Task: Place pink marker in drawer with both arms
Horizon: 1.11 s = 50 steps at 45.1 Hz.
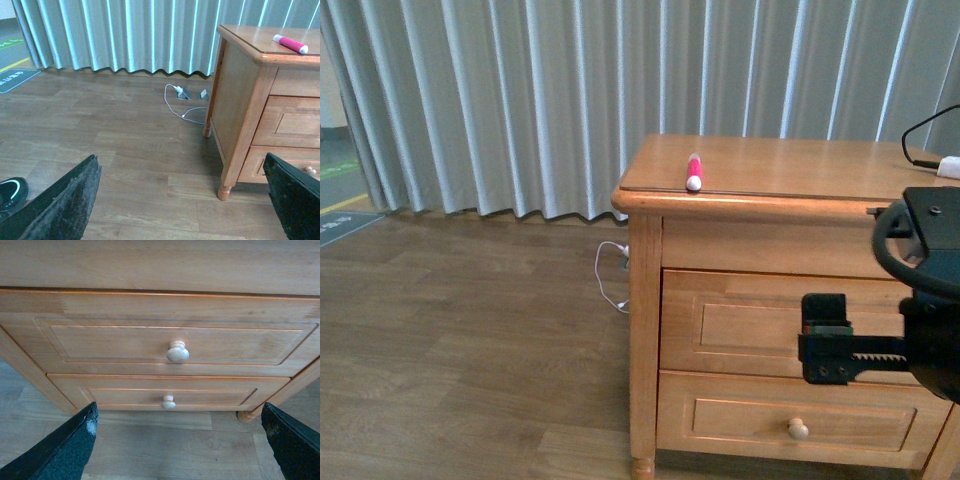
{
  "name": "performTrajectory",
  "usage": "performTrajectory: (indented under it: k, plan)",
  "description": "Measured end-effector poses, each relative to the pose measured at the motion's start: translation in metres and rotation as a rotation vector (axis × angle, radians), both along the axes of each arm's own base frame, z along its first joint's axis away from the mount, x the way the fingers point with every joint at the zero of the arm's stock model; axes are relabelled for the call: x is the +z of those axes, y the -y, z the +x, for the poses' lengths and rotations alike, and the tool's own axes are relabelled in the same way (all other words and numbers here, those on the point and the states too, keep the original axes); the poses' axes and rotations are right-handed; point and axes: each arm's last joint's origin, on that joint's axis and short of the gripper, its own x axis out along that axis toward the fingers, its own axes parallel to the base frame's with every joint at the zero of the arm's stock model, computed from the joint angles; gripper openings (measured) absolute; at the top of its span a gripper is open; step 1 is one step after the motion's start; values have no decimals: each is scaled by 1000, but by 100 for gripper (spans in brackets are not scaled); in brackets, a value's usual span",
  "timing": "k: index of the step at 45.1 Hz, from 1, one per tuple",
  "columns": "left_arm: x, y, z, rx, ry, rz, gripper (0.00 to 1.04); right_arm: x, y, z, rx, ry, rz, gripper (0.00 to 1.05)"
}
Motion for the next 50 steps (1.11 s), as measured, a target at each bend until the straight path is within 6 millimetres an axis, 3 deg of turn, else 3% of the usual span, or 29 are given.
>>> performTrajectory:
  k: [14, 23, 50]
  plan:
    - [0, 0, 0, 0, 0, 0, 98, -24, -9, 56, -23, -22, 0, 96]
    - [0, 0, 0, 0, 0, 0, 98, -36, -6, 82, -29, -23, 6, 96]
    - [0, 0, 0, 0, 0, 0, 98, -66, 16, 112, -11, -56, -5, 96]
